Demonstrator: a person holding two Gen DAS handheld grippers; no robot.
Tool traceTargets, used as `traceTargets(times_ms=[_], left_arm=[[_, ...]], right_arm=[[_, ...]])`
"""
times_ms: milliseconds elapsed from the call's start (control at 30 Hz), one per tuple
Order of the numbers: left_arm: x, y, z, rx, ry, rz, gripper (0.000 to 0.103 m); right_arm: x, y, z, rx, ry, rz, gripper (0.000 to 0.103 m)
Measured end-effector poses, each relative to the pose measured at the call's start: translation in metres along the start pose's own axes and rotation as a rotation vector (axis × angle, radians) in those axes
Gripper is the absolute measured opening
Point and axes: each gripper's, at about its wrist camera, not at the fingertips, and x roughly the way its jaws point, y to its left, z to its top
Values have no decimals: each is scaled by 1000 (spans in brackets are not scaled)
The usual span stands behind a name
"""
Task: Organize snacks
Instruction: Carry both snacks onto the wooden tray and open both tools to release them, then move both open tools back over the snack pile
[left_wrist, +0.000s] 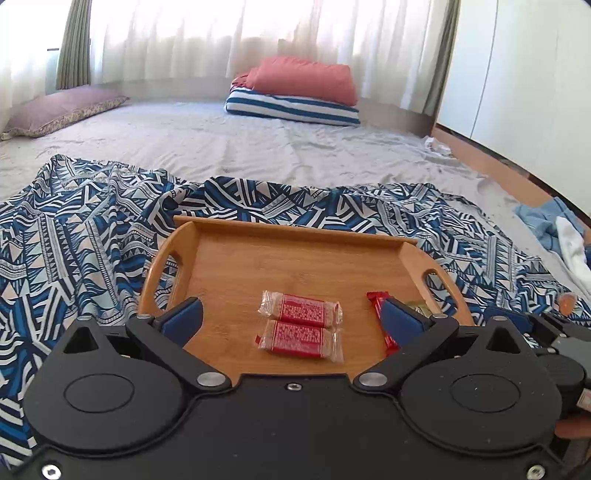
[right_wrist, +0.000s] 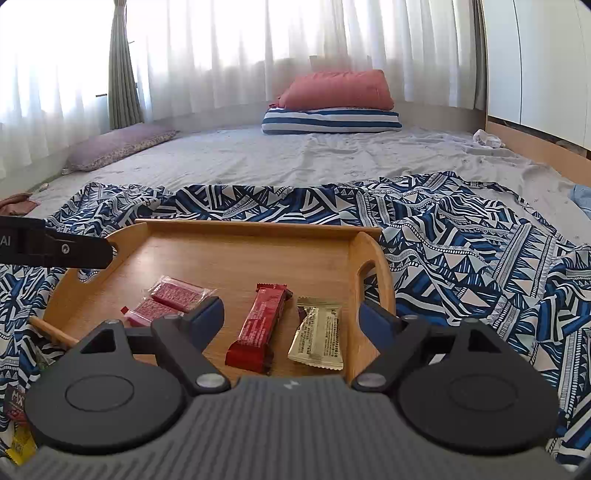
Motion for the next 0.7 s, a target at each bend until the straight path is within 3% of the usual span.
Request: traceTargets(times_ms=[300,700], left_arm=[[-66,16,-34,46,-81,8,103],[-111,22,-83,127,-126,-21,103]], right_arm=[[-45,4,-13,29,-49,43,103],[-80,5,-47,-16,-76,-6,103]])
